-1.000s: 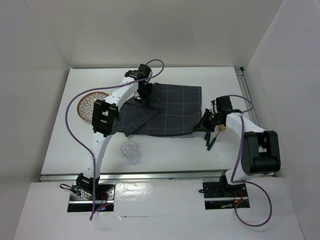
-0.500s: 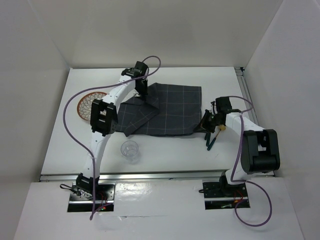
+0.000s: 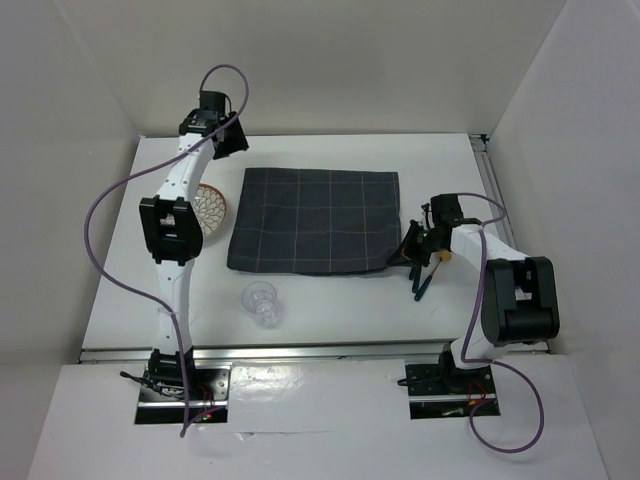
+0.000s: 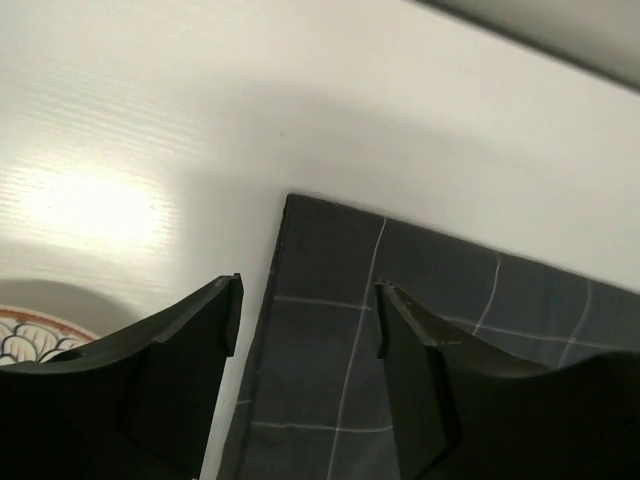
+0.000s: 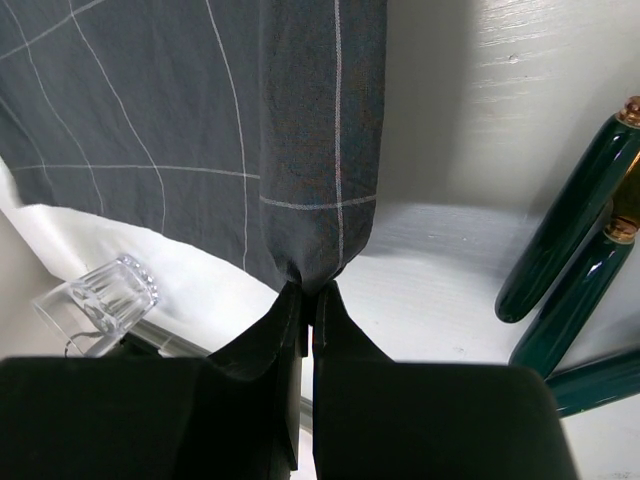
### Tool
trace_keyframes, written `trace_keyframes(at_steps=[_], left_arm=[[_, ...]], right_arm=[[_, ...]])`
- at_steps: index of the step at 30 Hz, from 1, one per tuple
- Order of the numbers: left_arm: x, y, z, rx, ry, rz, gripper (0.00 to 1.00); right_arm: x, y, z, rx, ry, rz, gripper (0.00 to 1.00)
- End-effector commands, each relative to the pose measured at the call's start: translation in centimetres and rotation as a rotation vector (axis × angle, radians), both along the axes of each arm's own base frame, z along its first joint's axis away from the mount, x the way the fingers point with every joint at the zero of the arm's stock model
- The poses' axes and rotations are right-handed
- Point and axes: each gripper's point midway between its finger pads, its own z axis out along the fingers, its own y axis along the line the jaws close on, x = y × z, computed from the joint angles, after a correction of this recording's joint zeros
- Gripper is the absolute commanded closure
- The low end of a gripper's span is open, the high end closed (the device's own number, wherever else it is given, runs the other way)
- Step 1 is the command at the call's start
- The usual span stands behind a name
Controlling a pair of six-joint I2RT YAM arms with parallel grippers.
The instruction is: Set the dinner table for one person
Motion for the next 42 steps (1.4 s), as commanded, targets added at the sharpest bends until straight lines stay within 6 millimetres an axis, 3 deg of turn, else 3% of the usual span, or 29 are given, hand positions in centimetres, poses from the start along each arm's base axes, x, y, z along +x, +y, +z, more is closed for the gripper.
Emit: trace_keyframes(at_steps=[1,5,7,8,9,10,11,12,13,14,15,16,17,18,19,21,26,35,37,39,40,42], left_arm=[[2.3,-1.0,4.6,-0.087,-0.159,0.001,0.28],[1.8,-0.9,8.2,-0.072,-0.218,-0.016,0.26],[0.4,-0.9,9.8,-0.057,-0.215,-0.045,0.33],[-0.9,-0.8,9.5,-0.055,-0.173,-0.044,0.37],[-2.5,-0.9,7.5,-0.057,-0.097,-0.049,0.47],[-4.6,-0.7,9.4,-0.057,-0.097,-0.049,0.53],[-6.3,-0.3,8.8,-0.056,-0.047,-0.014,0.58],[-9.8,0.4,4.4,-0.040,0.109,0.021,0.61],[-12.4,0.6,5.9,-0.058,0.112,0.055,0.63],[-14.5,0.6,5.0,-0.068,0.151,0.073,0.61],[-16.6,0.9,3.8,-0.067,0.194,0.096,0.56],[-20.2,1.1,-0.4,-0.091,0.303,0.090,0.50],[-22.1,1.1,0.5,-0.118,0.283,0.084,0.39],[-23.7,1.3,-0.3,-0.149,0.307,0.112,0.31],[-26.0,1.7,-3.1,-0.212,0.365,0.130,0.26],[-28.5,1.0,-4.6,-0.330,0.391,0.111,0.17],[-29.4,0.6,-6.9,-0.380,0.420,0.062,0.14],[-28.6,-1.2,-10.0,-0.457,0.446,-0.005,0.28],[-28.8,-1.2,-10.6,-0.452,0.463,-0.012,0.43],[-28.9,-1.3,-10.9,-0.455,0.472,-0.025,0.64],[-28.8,-1.3,-10.9,-0.455,0.479,-0.023,0.95],[-29.3,-0.7,-11.3,-0.423,0.502,-0.007,1.00]], right_arm=[[1.0,0.2,0.8,0.000,-0.034,0.010,1.00],[0.9,0.3,0.9,0.010,-0.033,0.015,1.00],[0.9,0.3,0.9,0.010,-0.033,0.015,1.00],[1.0,0.5,0.8,0.019,-0.033,0.019,1.00],[1.0,0.5,0.8,0.019,-0.033,0.019,1.00],[1.0,0.6,0.9,0.028,-0.033,0.023,1.00],[1.2,0.6,0.9,0.028,-0.043,0.024,1.00],[1.2,0.8,1.0,0.036,-0.043,0.028,1.00],[1.2,0.8,1.0,0.036,-0.043,0.028,1.00],[1.1,1.1,1.0,0.036,-0.043,0.037,1.00],[1.1,1.1,1.0,0.036,-0.043,0.037,1.00],[1.3,1.1,1.1,0.037,-0.052,0.037,1.00],[1.2,1.2,1.2,0.045,-0.052,0.041,1.00],[1.2,1.2,1.2,0.045,-0.052,0.041,1.00],[1.1,1.4,1.2,0.041,-0.057,0.059,1.00],[1.1,1.4,1.2,0.041,-0.057,0.059,1.00],[1.2,1.7,1.2,0.042,-0.066,0.068,1.00],[1.3,1.9,0.9,0.033,-0.055,0.073,1.00],[0.9,1.5,0.5,0.012,-0.033,0.063,1.00],[0.6,1.4,0.3,0.003,-0.017,0.059,1.00],[0.2,1.1,0.1,-0.011,0.004,0.053,0.93],[-0.3,0.7,0.1,-0.034,0.011,0.043,0.81]])
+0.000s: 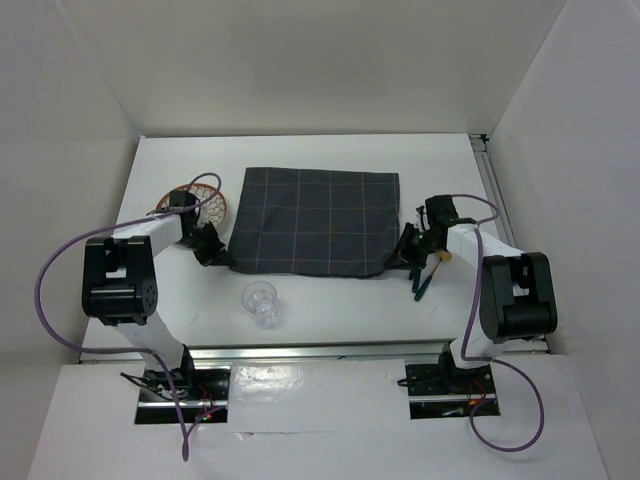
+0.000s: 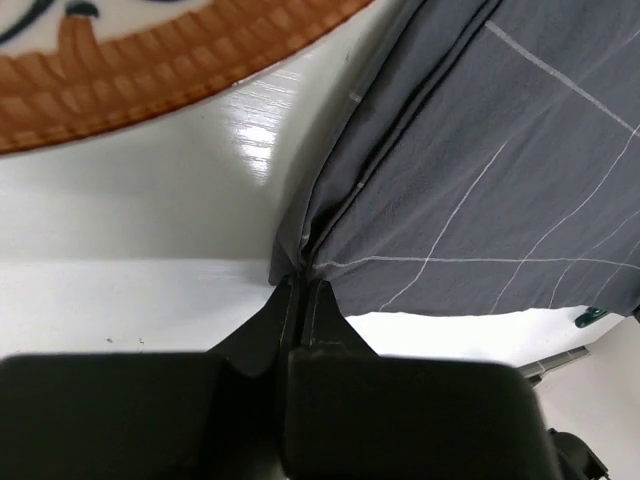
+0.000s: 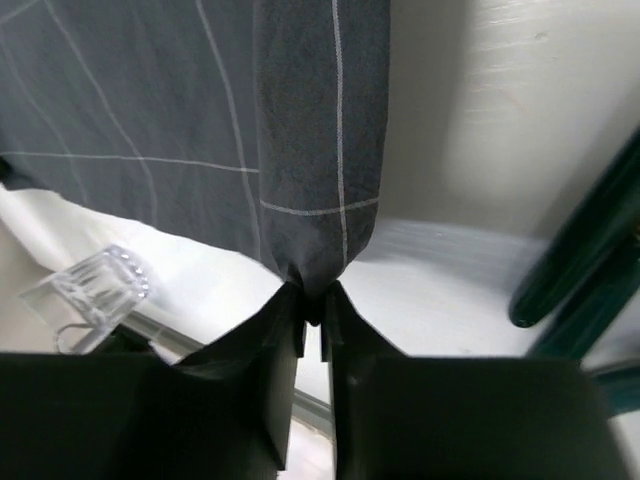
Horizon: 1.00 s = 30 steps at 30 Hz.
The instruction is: Set the dinner table for one person
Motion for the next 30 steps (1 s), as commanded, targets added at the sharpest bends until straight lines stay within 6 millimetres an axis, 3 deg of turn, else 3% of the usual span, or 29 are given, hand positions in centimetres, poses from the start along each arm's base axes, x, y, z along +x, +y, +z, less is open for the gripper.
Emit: trace_keyframes(at_steps=[1,2,5,7,11,13,15,16,17,19,20,21,22,23,24,25,26,29,30], left_arm=[[0.2,0.4,0.0,0.009,-0.009,-0.015,1.00],[0.0,0.4,0.2,0.009,-0.015,-0.015,1.00],[-0.8,1.0,0.4,0.013,-0.010,0.025,1.00],[-1.4,1.1,0.9,0.020,-0.016,0.039,1.00],[-2.4,1.2,1.3,0.030,-0.013,0.042,1.00],[-2.9,1.1,1.7,0.046,0.005,0.037,1.00],[-3.1,2.0,2.7,0.123,0.044,0.036,0.79],[-3.2,2.0,3.2,0.150,0.047,0.014,0.69],[-2.9,2.4,3.7,0.172,0.044,0.011,0.53],[-1.7,2.3,6.7,0.230,-0.048,-0.011,0.45],[-1.4,2.2,7.7,0.245,-0.075,-0.016,0.45],[-0.8,2.0,8.7,0.259,-0.111,-0.022,0.45],[0.3,2.0,10.0,0.290,-0.157,-0.022,0.48],[0.7,1.2,10.4,0.303,-0.175,-0.058,0.50],[1.5,0.7,10.6,0.301,-0.189,-0.069,0.54],[2.5,-0.2,10.2,0.296,-0.182,-0.105,0.72],[2.8,-0.6,9.6,0.295,-0.165,-0.120,0.81],[4.2,-1.9,6.6,0.276,-0.135,-0.165,1.00],[4.6,-2.0,5.8,0.276,-0.123,-0.167,1.00]], right_arm=[[0.0,-0.7,0.4,-0.063,-0.002,-0.002,0.76],[0.0,-0.9,0.7,-0.076,-0.008,-0.007,0.59],[-0.8,-1.9,0.7,-0.133,0.007,-0.020,0.39],[-0.9,-2.6,1.5,-0.173,-0.008,-0.029,0.38],[0.7,-3.4,4.1,-0.213,-0.099,-0.049,0.38],[1.8,-3.2,5.8,-0.200,-0.143,-0.072,0.41],[3.5,-2.6,7.6,-0.167,-0.212,-0.077,0.46],[4.2,-2.3,7.5,-0.150,-0.208,-0.084,0.49],[4.9,-1.6,7.8,-0.126,-0.230,-0.066,0.62],[6.2,-0.6,8.1,-0.117,-0.242,-0.051,0.79],[6.6,0.7,7.0,-0.123,-0.222,-0.016,0.91],[6.8,1.7,6.6,-0.123,-0.212,0.009,0.96],[7.6,2.7,6.9,-0.117,-0.233,0.029,0.98],[7.4,4.4,5.3,-0.120,-0.193,0.077,1.00],[7.7,5.3,5.0,-0.114,-0.189,0.088,1.00],[8.0,7.0,5.1,-0.106,-0.193,0.117,1.00],[8.2,7.3,3.3,-0.136,-0.156,0.116,1.00],[8.0,7.9,1.3,-0.159,-0.104,0.112,1.00],[8.2,8.0,0.4,-0.161,-0.097,0.113,1.00]])
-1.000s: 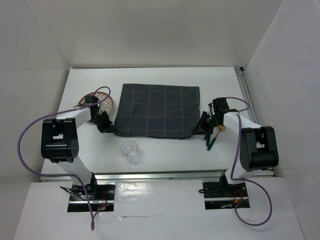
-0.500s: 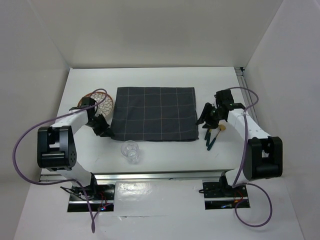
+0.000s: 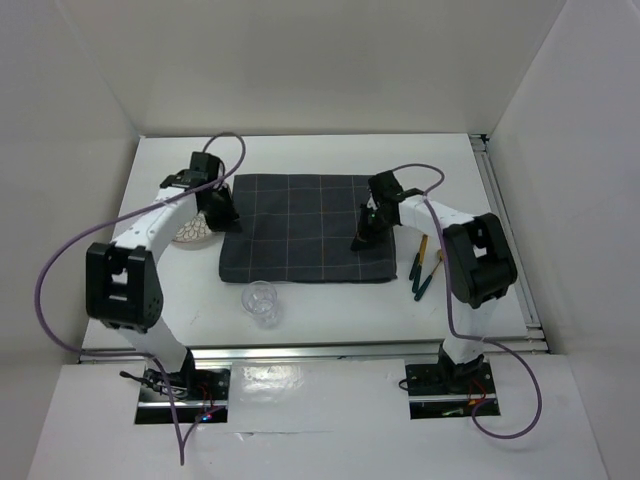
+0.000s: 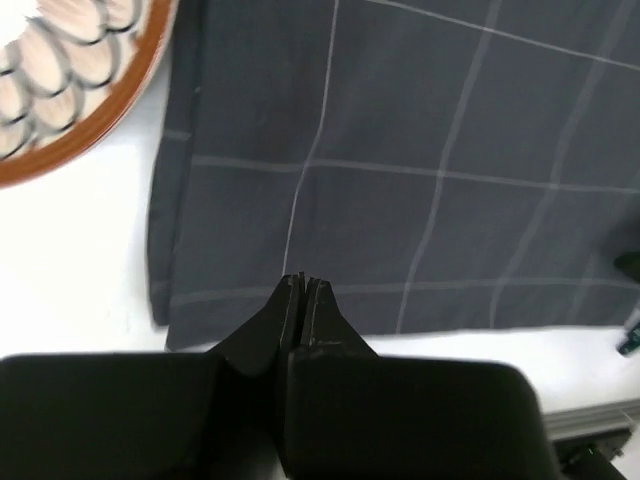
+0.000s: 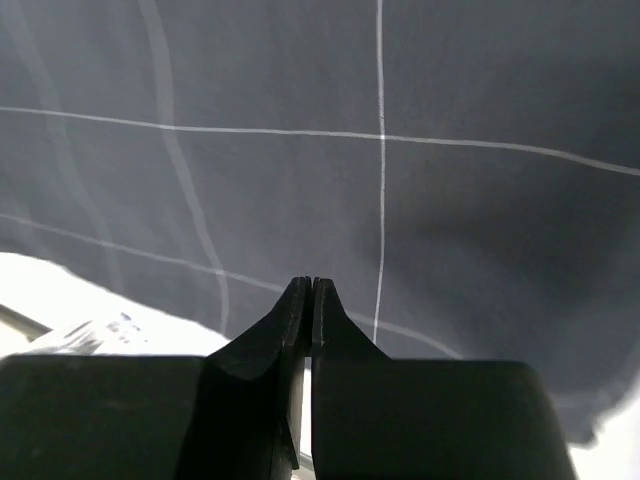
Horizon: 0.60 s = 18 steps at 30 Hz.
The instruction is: Set the dinner table for one person
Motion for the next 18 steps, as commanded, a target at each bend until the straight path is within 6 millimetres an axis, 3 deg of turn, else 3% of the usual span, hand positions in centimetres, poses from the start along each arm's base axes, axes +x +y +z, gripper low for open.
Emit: trace_keyframes(at_steps=[1,4,6,8,18], left_arm=[[-0.1,-0.1,-5.2,0.022,0.125,-0.026,1.00],[-0.3,-0.9,-8.7,0.010,0.203,-0.045,1.00],[-1.0,-1.3,-9.7,0.014,0.226,-0.057,1.00],[-1.6,-1.3,-10.4,0.025,0.237,-0.063,1.00],[-4.3,-2.4,-12.3,0.052,0.302,-0.078,1.00]], right_arm=[[1.7,0.2,-0.6,-0.008,-0.022,-0.053,1.00],[1.3,-0.2,-1.8,-0.022,-0.005,-0.067,1.00],[0.5,-0.7,-3.0,-0.045,0.024,-0.072,1.00],[-0.5,-1.4,-4.1,-0.078,0.054,-0.081,1.00],[-3.1,-3.9,-5.7,-0.180,0.095,-0.112,1.00]])
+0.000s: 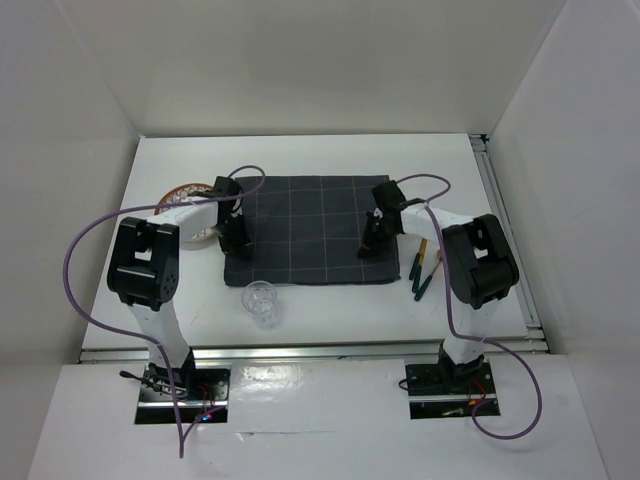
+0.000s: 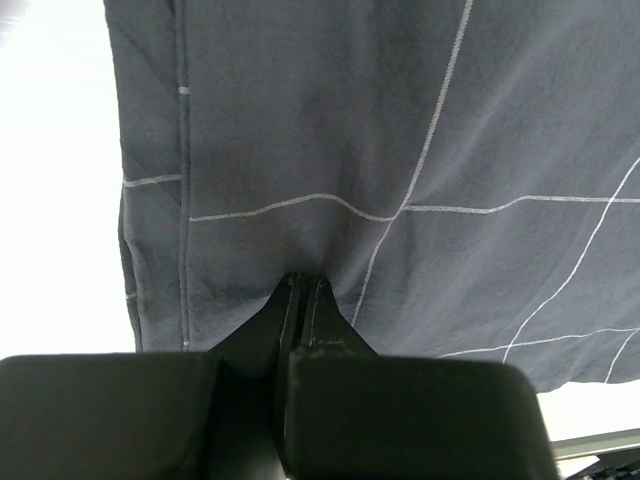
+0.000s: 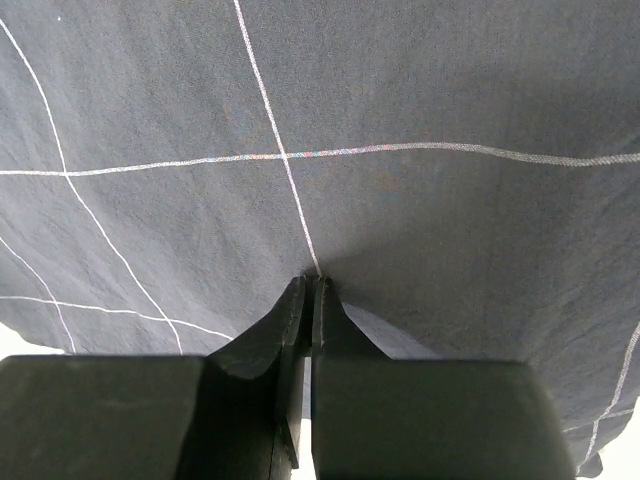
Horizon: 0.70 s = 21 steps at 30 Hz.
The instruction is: Set the dinner table for one person
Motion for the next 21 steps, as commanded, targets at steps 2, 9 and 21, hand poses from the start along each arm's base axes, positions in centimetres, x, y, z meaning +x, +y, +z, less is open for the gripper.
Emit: trace_keyframes(at_steps=[2,9,21], left_arm=[[-1.6,-0.2,-1.3,0.036,0.054,-0.017,1.00],[-0.3,0.7,2.0,0.112,0.000,-0.005,0.80],[3.2,4.3,14.6,0.191,-0.241,0.096,0.54]], right_arm=[[-2.0,-2.5,-1.8,-0.112,0.045,-0.027,1.00],[-0.5,-1.8,1.4,-0.106,-0.015,-0.016,1.00],[1.2,10.7,14.4,0.052,-0.299,0.309,0.39]])
